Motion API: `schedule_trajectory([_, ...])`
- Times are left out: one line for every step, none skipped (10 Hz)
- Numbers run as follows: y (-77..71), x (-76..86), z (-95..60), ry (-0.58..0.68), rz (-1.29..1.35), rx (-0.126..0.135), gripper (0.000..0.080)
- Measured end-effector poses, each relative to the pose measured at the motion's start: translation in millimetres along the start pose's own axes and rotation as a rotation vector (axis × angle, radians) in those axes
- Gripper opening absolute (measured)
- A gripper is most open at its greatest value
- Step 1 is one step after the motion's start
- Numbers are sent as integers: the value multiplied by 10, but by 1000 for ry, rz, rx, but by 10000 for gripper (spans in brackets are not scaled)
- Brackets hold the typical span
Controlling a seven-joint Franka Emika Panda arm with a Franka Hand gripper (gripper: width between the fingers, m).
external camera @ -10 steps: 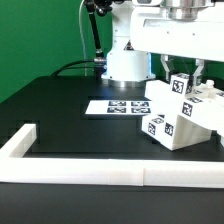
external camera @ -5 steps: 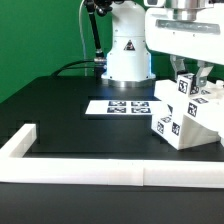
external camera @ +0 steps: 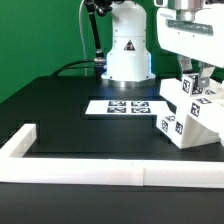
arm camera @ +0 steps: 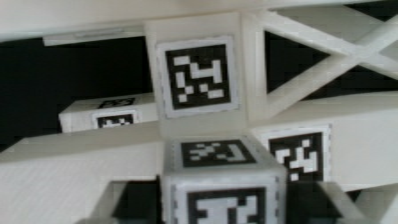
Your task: Assemble chair
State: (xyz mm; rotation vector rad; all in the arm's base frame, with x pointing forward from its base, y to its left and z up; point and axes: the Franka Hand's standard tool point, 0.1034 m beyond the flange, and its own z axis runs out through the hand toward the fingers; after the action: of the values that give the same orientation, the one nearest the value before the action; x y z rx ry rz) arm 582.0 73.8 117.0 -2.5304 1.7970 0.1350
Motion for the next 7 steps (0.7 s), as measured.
schedule_trajectory([-1, -6, 1, 0, -4, 0, 475])
schedule_trajectory([-2, -12, 3, 0, -7, 0, 609])
schedule_trajectory([-3, -19, 4, 0, -10, -1, 639])
schedule_trajectory([-6, -34, 6, 0, -22, -1, 639])
schedule_trajectory([-10, -54, 10, -1, -30, -2, 648])
schedule_trajectory([-13, -69, 11, 0, -37, -2, 648])
schedule_trajectory([-17, -84, 12, 0, -40, -2, 649])
